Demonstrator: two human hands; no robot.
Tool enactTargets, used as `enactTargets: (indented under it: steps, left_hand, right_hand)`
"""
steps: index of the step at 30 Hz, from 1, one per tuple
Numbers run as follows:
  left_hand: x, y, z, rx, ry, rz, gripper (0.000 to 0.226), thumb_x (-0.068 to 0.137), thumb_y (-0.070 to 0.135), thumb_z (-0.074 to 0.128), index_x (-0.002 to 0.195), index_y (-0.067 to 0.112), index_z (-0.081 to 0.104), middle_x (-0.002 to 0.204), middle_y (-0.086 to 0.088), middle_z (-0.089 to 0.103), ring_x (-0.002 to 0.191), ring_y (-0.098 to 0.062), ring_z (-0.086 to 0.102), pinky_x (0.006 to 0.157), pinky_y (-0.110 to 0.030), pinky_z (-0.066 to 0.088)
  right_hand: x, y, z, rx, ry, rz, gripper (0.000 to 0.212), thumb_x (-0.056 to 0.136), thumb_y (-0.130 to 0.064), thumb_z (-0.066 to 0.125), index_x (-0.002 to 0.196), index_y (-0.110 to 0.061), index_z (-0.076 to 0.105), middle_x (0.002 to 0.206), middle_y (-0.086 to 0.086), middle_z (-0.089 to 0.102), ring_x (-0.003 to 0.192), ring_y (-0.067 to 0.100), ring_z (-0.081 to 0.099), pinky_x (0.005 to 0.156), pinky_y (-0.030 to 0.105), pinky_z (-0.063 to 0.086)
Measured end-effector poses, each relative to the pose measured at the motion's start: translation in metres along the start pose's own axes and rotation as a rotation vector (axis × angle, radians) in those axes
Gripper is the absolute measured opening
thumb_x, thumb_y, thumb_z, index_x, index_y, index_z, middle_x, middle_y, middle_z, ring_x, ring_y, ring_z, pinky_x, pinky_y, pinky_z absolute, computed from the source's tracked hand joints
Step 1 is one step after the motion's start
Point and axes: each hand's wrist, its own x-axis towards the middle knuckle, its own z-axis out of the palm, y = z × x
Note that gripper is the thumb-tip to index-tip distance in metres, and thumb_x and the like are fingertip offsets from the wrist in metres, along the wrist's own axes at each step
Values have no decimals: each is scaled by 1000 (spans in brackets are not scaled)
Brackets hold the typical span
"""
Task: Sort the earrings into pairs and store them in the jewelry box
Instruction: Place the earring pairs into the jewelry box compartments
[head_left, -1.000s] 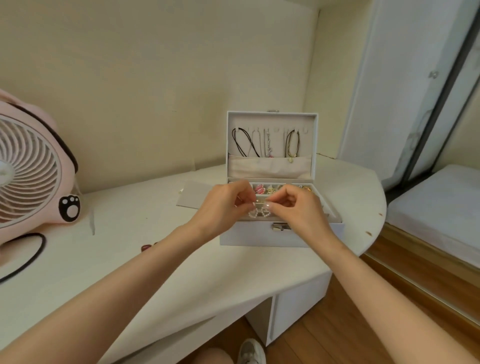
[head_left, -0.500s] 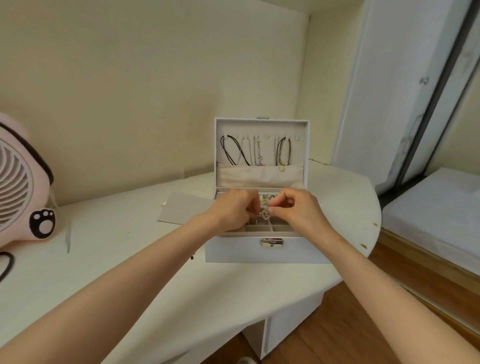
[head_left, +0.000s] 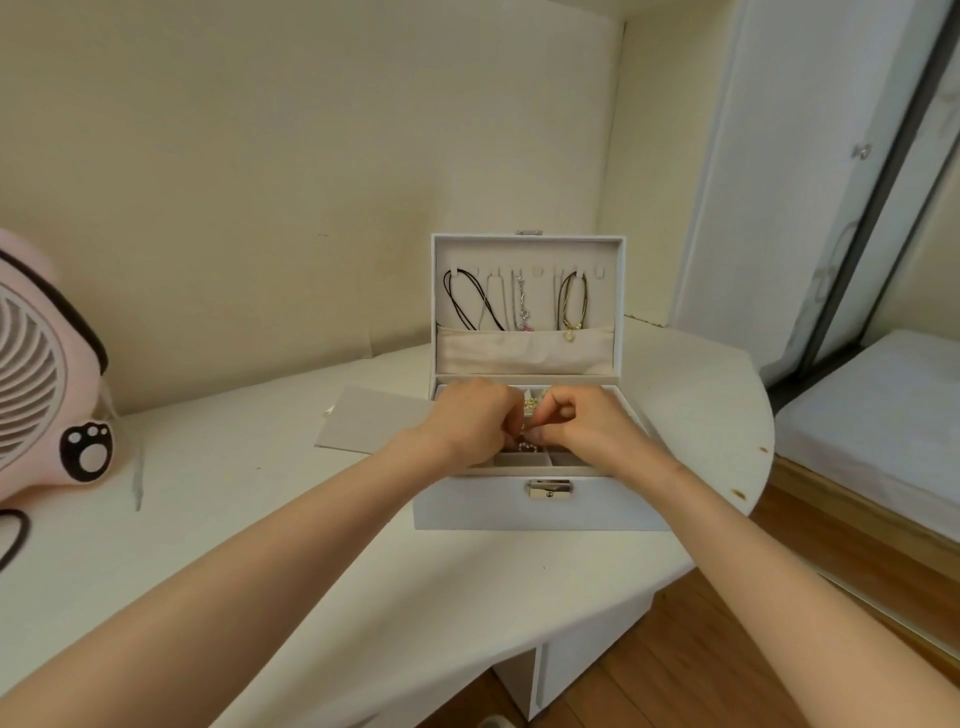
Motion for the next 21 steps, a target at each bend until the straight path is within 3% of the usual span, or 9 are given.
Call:
enactTargets:
  steps: [3, 7, 9, 12, 15, 21]
  left_hand:
    - [-4, 3, 5, 90, 69, 24, 17, 84, 12, 56, 96, 19, 66, 109, -5, 61, 109, -25, 50, 73, -29, 30]
    - [-4, 3, 3, 91, 89, -2, 18, 81, 15, 59, 98, 20, 65, 104, -5, 67, 103, -27, 56, 75, -30, 35]
    - [-4, 4, 4, 112, 113, 3, 17, 82, 15, 58, 98, 19, 63, 104, -4, 66, 103, -26, 54, 73, -28, 31]
    - [-5, 3, 6, 157, 148, 28, 16, 85, 18, 57, 100, 19, 63, 108, -4, 59, 107, -24, 47, 74, -27, 26]
    - [-9, -1, 5, 130, 149, 31, 18, 86, 24, 59, 102, 19, 64, 110, -3, 58, 107, -24, 46, 78, -28, 31]
    - [-29, -9, -8, -22, 322, -9, 14, 90, 21, 55, 101, 18, 64, 104, -2, 60, 103, -22, 47, 77, -28, 32]
  right_hand:
    - [1, 1, 2, -54, 7, -15, 28, 72, -5, 75, 60, -25, 59, 69, -2, 65, 75, 15, 61, 75, 29, 48]
    - [1, 0, 4, -183, 2, -35, 29, 70, -10, 75, 58, -30, 60, 73, -6, 66, 80, 17, 62, 77, 35, 50]
    - [1, -1, 6, -254, 18, -51, 26, 70, -12, 75, 60, -31, 61, 74, -10, 63, 82, 17, 60, 77, 35, 49]
    - [2, -3, 9, -357, 73, -81, 13, 72, -16, 76, 67, -27, 69, 78, -12, 54, 86, 16, 54, 77, 34, 47]
    - [3, -2, 10, -436, 71, -81, 7, 77, -16, 72, 78, -23, 74, 93, -4, 58, 93, 18, 55, 82, 38, 48]
    - [1, -3, 12, -501, 152, -83, 6, 77, -24, 73, 80, -25, 68, 88, -8, 65, 87, 12, 57, 66, 26, 38]
